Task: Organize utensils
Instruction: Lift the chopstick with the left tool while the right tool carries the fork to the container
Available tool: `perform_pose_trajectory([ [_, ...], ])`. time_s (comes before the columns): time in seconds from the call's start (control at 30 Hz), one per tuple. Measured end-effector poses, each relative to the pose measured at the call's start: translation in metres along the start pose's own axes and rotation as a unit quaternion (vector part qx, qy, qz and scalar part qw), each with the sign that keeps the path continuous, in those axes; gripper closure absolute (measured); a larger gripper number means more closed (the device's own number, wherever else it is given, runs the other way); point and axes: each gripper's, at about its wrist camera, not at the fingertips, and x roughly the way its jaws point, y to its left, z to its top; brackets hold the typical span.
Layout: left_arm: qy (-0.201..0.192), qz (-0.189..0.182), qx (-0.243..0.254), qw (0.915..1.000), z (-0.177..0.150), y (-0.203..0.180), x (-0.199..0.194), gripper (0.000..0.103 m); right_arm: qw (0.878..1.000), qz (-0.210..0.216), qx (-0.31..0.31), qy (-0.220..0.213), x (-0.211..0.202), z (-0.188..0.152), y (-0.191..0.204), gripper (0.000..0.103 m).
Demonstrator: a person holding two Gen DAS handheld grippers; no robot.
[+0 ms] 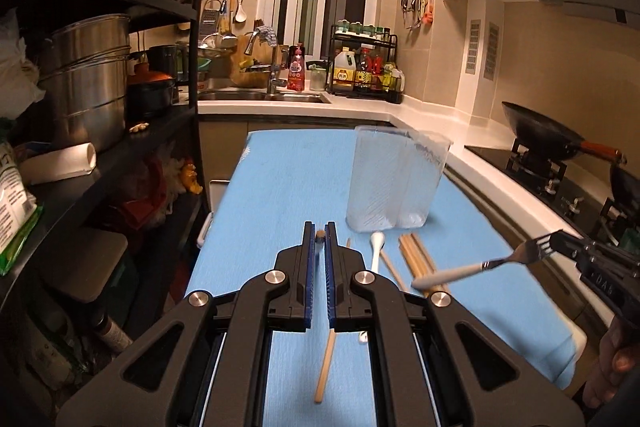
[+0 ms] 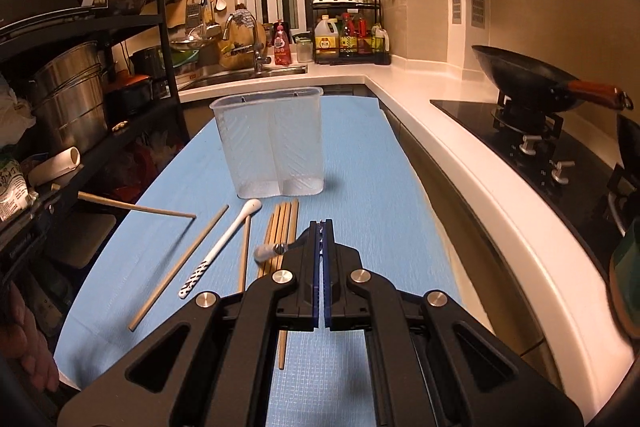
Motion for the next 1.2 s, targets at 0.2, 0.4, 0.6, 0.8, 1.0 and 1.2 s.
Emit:
perform_pose_trajectory([
  [0.2,0.01,-0.005,0.005,0.9999,0.046,-0.001,0.009,0.098,0.999,-0.003,-0.04,0.023,0.002,0.041,0.006,0.101],
  [0.4,0.029,-0.024,0.002,0.9993,0.081,-0.002,0.02,0.098,0.997,-0.025,-0.077,0.018,0.001,0.071,0.008,0.101],
  [0.6,0.052,-0.044,-0.011,0.9976,0.1,-0.003,0.028,0.098,0.994,-0.04,-0.104,0.013,-0.003,0.108,0.01,0.102],
  [0.8,0.062,-0.055,0.002,0.9965,0.134,-0.013,0.029,0.098,0.989,-0.043,-0.139,-0.018,-0.02,0.17,0.021,0.102],
  [1.0,0.063,-0.074,0.021,0.995,0.19,-0.033,0.031,0.098,0.983,-0.05,-0.169,-0.048,-0.022,0.232,0.035,0.102],
  [1.2,0.045,-0.083,0.038,0.9948,0.243,-0.055,0.041,0.098,0.979,-0.051,-0.188,-0.059,0.004,0.268,0.05,0.102],
])
